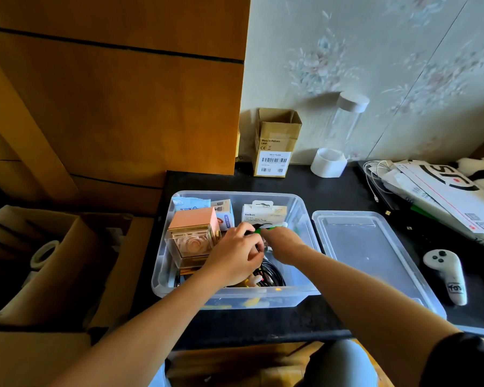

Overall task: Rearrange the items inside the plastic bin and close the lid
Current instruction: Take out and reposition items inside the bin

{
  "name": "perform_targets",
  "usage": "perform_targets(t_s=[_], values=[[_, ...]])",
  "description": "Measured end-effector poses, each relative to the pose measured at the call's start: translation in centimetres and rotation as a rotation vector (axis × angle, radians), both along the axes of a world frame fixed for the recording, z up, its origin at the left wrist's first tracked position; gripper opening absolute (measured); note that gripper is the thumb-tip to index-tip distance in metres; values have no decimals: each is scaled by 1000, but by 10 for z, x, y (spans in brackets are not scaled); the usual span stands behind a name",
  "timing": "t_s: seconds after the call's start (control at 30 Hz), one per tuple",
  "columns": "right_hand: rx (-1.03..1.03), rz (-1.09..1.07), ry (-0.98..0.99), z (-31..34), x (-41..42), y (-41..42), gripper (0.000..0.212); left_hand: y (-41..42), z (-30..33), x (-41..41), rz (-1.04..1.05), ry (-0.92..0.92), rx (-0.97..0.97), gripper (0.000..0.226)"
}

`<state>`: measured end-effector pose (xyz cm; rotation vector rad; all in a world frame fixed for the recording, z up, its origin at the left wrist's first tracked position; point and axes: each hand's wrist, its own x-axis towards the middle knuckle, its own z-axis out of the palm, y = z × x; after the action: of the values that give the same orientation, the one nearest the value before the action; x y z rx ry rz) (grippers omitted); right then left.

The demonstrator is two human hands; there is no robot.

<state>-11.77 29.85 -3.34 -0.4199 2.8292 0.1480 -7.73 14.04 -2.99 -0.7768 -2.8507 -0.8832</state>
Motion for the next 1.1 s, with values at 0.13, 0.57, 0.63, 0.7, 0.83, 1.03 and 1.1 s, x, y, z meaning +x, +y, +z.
perform_targets(t_s=[0.13,0.57,0.63,0.7,0.83,1.03,1.1], values=[[35,49,31,-7,-5,1,41,2,0,0,12,19,-2,14],[274,-83,150,-10,-5,-6,25,1,3,1,5,-1,-12,12],[257,-106,174,-10,-6,-7,26,0,3,1,3,1,-12,12],[212,-86,206,-11,-4,-8,29,1,2,0,3,3,-14,12],[140,82,223,-12,-2,-8,34,1,2,0,10,1,-17,14],[188,151,155,-12,-4,-8,24,1,5,2,11,-2,-11,14],[182,164,139,-13,-4,-8,23,1,5,2,14,0,-14,16]])
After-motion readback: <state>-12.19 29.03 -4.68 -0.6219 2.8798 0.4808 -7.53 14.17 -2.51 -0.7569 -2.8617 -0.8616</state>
